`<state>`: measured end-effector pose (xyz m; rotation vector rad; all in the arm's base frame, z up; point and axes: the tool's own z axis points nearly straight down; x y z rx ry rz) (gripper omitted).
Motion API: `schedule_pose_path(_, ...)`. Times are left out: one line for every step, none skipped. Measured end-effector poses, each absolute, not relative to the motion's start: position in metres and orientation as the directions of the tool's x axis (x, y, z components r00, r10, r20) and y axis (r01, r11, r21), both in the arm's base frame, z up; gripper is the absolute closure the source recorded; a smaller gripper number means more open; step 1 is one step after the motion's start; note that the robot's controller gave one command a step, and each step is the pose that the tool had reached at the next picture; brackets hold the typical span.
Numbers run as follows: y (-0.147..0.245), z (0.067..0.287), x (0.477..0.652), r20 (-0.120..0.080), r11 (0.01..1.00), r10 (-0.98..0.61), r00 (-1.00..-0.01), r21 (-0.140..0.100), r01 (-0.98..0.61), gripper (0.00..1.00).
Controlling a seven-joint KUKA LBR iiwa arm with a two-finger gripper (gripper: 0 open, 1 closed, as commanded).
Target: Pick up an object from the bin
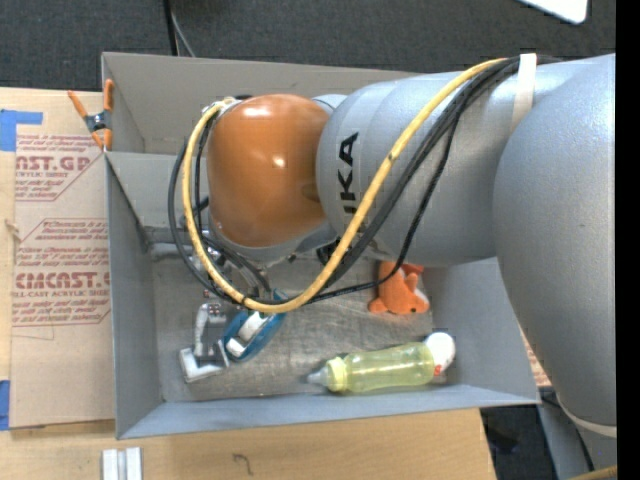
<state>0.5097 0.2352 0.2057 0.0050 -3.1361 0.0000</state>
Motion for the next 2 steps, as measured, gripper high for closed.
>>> schedule_pose_path(0.234, 0.209, 0.512, -0.001, 1.000, -0.001, -1.000, 0.002, -0.001, 0.00)
schedule_pose_path(0.212, 0.173, 0.498, -0.009, 0.999, -0.044, -0.999, 0.004, -0.044, 0.00)
